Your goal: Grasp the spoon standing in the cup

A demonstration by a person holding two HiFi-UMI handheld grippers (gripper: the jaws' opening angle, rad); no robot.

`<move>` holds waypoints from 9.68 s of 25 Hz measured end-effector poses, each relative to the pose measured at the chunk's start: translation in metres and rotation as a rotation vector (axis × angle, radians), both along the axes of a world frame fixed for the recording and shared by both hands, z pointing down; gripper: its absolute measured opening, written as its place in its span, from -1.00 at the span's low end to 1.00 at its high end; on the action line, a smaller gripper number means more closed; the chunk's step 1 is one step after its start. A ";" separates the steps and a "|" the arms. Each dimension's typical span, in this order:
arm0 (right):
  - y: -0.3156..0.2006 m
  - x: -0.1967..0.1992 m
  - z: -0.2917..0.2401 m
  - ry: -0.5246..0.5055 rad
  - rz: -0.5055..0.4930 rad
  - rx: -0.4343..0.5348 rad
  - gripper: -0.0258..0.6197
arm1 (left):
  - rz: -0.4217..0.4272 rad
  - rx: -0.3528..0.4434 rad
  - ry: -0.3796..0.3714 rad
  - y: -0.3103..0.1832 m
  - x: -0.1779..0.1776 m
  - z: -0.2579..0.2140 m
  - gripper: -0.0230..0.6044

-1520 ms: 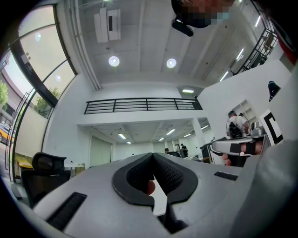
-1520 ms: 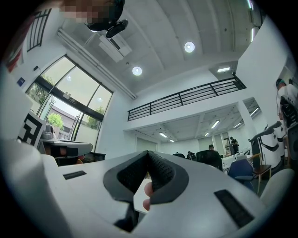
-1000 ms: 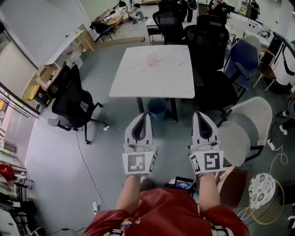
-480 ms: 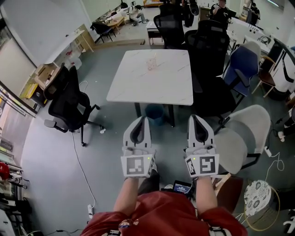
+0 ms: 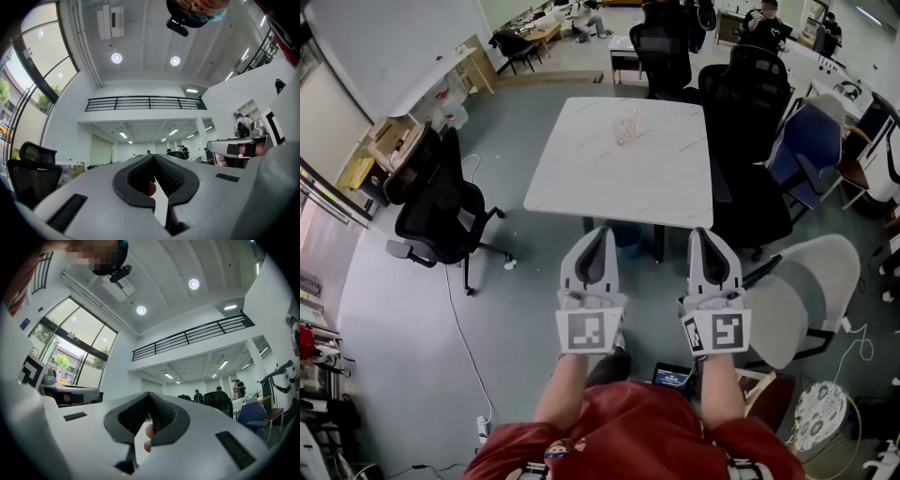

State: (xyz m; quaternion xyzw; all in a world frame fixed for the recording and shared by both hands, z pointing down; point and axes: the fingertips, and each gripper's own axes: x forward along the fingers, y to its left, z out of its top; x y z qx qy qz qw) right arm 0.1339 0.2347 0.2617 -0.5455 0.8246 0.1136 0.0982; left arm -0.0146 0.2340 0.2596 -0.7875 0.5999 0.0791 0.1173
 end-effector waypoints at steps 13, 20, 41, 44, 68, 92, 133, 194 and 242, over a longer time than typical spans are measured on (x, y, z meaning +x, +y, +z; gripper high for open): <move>-0.096 -0.065 -0.005 0.030 0.002 -0.018 -0.88 | -0.006 0.015 0.040 -0.092 -0.062 -0.010 -0.90; -0.136 -0.097 -0.007 0.048 0.019 -0.018 -0.88 | 0.010 0.002 0.063 -0.133 -0.094 -0.009 -0.90; -0.191 -0.126 -0.011 0.047 0.020 0.009 -0.88 | -0.005 0.034 0.026 -0.186 -0.124 -0.015 -0.90; -0.209 -0.127 -0.009 0.043 0.011 0.005 -0.88 | -0.011 0.038 0.018 -0.202 -0.124 -0.017 -0.90; -0.410 -0.008 -0.018 -0.030 0.032 -0.008 -0.88 | 0.008 0.040 -0.040 -0.407 -0.011 -0.040 -0.90; -0.511 -0.031 0.018 -0.011 0.039 -0.088 -0.88 | 0.008 -0.019 -0.060 -0.510 -0.028 -0.004 -0.90; -0.650 -0.107 0.177 0.010 0.067 -0.423 -0.88 | 0.083 -0.162 -0.009 -0.647 -0.092 0.115 -0.90; -0.679 -0.130 0.261 0.024 -0.001 -0.590 -0.86 | 0.082 -0.202 -0.008 -0.668 -0.101 0.136 -0.90; -0.573 -0.105 0.121 0.017 -0.009 -0.261 -0.87 | 0.024 -0.083 -0.021 -0.529 -0.069 0.066 -0.90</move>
